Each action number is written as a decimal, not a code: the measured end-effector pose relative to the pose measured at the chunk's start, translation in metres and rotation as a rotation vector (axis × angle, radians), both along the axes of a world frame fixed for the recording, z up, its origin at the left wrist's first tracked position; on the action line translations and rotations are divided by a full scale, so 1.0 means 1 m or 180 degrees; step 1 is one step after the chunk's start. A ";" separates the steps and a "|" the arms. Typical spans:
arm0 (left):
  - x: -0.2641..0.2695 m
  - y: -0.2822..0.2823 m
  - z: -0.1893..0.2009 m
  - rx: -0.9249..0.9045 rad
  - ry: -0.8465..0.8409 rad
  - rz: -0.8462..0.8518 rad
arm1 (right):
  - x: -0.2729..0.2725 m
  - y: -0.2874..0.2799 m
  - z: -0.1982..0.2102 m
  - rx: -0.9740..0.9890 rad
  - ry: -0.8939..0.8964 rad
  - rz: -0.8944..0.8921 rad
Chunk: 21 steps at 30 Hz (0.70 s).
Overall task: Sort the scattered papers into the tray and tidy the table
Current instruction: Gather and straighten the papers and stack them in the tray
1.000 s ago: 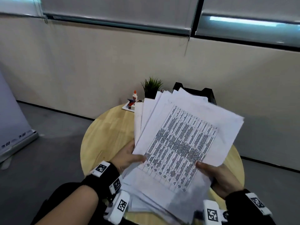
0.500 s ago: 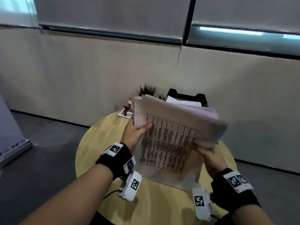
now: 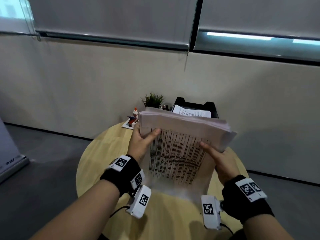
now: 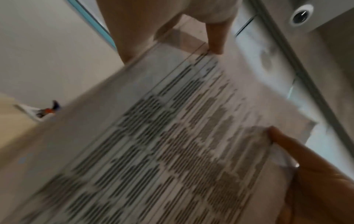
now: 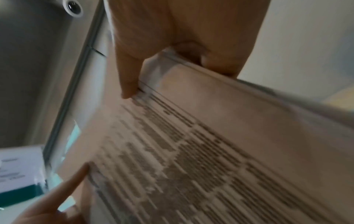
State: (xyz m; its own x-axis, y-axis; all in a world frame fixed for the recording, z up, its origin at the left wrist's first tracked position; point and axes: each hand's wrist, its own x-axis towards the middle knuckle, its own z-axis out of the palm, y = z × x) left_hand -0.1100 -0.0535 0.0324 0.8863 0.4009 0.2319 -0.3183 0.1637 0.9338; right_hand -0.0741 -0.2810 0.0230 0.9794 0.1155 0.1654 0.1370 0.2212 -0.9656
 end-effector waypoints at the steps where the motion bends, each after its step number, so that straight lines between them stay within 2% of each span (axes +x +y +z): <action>1: 0.001 -0.001 -0.004 0.0063 0.0109 0.0012 | 0.000 0.001 -0.004 -0.0040 0.0041 0.0013; 4: 0.002 -0.008 -0.006 0.0230 0.0167 0.0123 | 0.004 0.005 -0.009 -0.0155 -0.0002 -0.0142; 9: 0.001 -0.017 0.020 0.0163 -0.0273 0.0246 | 0.006 0.009 0.018 0.0313 -0.0235 -0.0135; 12: -0.004 -0.016 0.021 0.0153 -0.0403 0.0363 | 0.005 0.007 0.020 0.0167 -0.0272 -0.0204; 16: -0.009 -0.014 -0.004 0.0235 0.0036 0.0365 | -0.007 0.002 0.007 -0.0142 -0.0255 -0.0387; 21: -0.009 -0.014 -0.016 0.0239 0.0228 0.0193 | -0.014 -0.001 0.017 -0.0092 -0.1204 -0.0910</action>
State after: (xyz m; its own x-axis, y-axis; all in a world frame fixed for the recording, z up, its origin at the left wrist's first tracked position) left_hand -0.1190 -0.0678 0.0162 0.8764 0.4381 0.2001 -0.2574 0.0749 0.9634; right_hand -0.0877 -0.2823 0.0397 0.8442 -0.1401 0.5174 0.5317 0.0973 -0.8413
